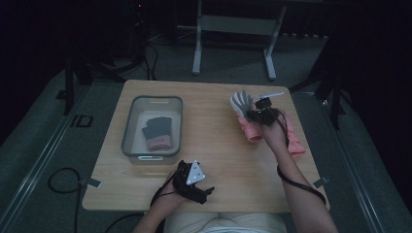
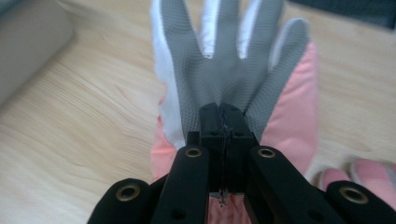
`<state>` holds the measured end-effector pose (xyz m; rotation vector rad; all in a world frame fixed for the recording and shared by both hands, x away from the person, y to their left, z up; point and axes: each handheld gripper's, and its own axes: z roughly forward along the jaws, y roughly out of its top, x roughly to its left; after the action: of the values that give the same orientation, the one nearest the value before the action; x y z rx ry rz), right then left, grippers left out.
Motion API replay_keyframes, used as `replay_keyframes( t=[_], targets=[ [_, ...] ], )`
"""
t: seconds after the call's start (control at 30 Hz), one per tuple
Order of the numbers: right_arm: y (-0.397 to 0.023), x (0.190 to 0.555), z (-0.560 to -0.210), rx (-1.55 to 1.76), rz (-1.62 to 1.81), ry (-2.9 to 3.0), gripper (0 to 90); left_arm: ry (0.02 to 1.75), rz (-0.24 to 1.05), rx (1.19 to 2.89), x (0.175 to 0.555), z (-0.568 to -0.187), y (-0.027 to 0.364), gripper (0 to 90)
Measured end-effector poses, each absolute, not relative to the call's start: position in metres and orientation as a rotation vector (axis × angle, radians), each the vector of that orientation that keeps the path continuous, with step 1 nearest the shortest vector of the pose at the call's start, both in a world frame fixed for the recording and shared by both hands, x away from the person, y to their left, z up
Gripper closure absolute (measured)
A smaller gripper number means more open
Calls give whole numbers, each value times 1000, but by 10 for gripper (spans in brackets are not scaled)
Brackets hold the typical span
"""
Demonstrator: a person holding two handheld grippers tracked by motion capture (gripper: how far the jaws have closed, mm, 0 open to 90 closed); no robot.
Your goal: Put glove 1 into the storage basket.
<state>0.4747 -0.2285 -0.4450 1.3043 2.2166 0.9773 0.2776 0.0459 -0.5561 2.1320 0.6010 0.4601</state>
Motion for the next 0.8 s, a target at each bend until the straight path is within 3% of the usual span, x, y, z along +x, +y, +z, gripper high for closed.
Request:
replay_keyframes(
  t=[0.17,0.37,0.57,0.8],
  targets=[
    [-222,435,-418,1347,1053,2081,892,590,481,2137,277,-556,47,19],
    [-215,399,-413,1417,1100,2015,892,584,493,2124,277,-553,51,19],
    [-206,373,-439,1482,1101,2006,892,557,500,2143,278,-554,51,19],
    [-192,373,-487,1579,1024,2038,891,561,478,2141,276,-556,50,19]
  ],
)
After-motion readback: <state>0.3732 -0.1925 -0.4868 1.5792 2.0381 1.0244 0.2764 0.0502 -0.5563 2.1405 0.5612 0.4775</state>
